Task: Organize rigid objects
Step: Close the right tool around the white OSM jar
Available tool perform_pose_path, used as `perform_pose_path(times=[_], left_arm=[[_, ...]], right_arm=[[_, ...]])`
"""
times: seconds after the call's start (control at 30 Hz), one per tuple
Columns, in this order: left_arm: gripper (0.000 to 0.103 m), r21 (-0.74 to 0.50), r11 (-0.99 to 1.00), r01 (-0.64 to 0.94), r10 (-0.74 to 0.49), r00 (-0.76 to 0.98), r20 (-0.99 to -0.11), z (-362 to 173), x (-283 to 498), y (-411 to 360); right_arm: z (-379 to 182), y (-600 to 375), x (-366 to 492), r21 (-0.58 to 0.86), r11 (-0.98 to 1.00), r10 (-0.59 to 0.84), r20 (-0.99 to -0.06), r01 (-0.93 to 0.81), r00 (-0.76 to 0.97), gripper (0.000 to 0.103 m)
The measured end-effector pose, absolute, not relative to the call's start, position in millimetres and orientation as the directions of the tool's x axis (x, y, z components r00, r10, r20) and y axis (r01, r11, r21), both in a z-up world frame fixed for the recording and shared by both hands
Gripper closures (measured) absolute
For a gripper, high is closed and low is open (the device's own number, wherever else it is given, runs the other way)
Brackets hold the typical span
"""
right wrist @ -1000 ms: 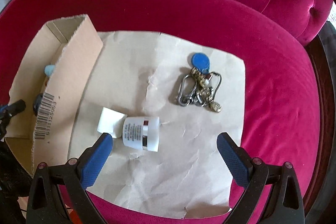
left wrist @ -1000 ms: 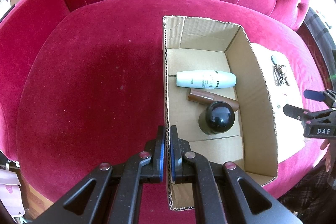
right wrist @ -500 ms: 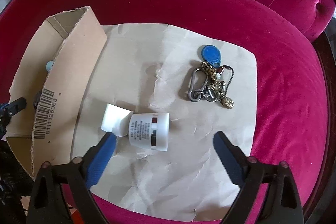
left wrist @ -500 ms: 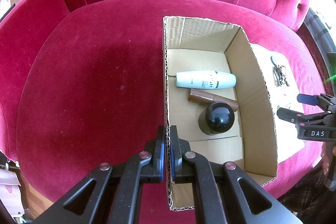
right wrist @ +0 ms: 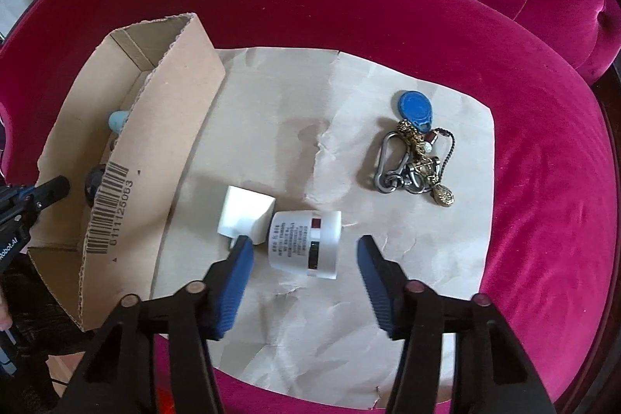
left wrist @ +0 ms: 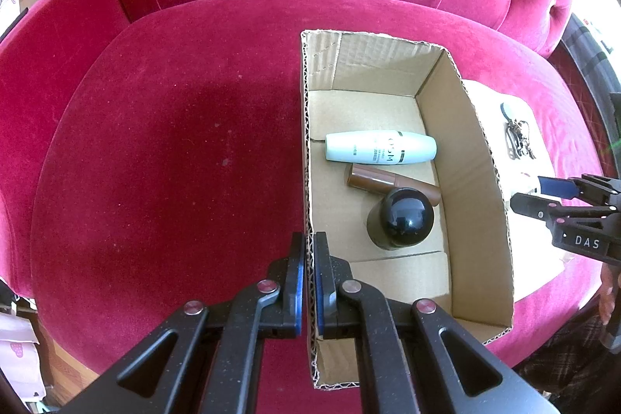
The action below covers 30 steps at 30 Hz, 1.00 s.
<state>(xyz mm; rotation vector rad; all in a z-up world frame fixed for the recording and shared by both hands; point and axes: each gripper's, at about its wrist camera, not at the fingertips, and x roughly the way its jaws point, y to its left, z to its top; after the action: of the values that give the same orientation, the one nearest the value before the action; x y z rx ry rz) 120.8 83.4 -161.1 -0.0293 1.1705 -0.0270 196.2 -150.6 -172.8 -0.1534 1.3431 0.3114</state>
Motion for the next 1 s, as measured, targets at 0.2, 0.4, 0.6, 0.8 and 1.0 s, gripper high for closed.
perform_pose_path(times=[0.2,0.4,0.6,0.8,1.0], left_arm=[[0.099,-0.037,0.999,0.006,-0.036,0.389,-0.920,-161.2,120.8,83.9],[0.099,-0.038,0.999,0.005,-0.037,0.389,-0.920,-161.1,121.4,83.9],[0.099,-0.039,0.999,0.005,-0.038,0.390,-0.920,-160.4,122.0,83.5],[0.099,-0.038,0.999,0.005,-0.037,0.390,-0.920,-160.6,121.9,83.4],[0.099,-0.037,0.999,0.004,-0.036,0.389,-0.920,-159.9,122.1,83.0]], right_arm=[[-166.1,-147.9,198.3,0.063,0.945,0.133,-0.971,-0.320,0.201,0.063],[-163.8,-148.2,196.9,0.050,0.949,0.118,-0.972,-0.313,0.202,0.063],[-156.7,-145.7,194.6,0.039,0.950,0.109,-0.971,-0.309,0.214,0.063],[-151.9,-143.0,193.3,0.029,0.951,0.100,-0.971,-0.308,0.218,0.063],[-149.4,-140.4,193.2,0.017,0.952,0.091,-0.969,-0.307,0.229,0.063]])
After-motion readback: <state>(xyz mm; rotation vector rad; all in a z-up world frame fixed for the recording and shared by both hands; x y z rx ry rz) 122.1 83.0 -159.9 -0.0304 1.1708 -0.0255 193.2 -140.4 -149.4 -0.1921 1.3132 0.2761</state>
